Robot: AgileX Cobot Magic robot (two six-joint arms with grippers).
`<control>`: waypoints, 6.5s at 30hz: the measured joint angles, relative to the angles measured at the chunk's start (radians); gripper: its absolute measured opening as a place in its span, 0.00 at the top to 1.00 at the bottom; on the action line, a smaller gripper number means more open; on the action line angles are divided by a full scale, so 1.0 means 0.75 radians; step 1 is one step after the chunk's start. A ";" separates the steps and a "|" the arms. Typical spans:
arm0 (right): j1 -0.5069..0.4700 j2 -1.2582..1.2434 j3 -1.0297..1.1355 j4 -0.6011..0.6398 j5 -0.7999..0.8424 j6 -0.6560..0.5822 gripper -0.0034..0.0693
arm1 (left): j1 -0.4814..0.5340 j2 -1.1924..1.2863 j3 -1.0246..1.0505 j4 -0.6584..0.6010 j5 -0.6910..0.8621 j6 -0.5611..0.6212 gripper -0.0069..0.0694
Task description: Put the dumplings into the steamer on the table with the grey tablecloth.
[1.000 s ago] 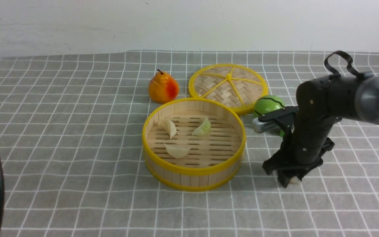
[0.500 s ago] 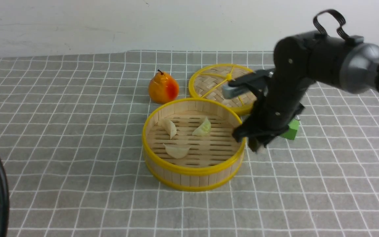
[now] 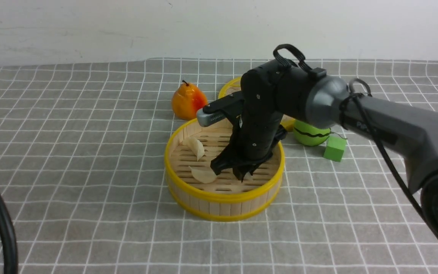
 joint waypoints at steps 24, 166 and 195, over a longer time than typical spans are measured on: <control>0.002 -0.666 0.080 0.391 0.211 -0.309 0.88 | 0.000 -0.708 0.949 -0.016 -0.811 0.010 0.86; -0.784 -3.007 2.607 0.054 -0.818 0.056 0.90 | 0.692 -0.923 1.440 -0.026 -1.107 0.009 0.93; -0.784 -3.007 2.607 0.054 -0.818 0.056 0.84 | 0.692 -0.923 1.440 -0.031 -1.096 0.009 0.93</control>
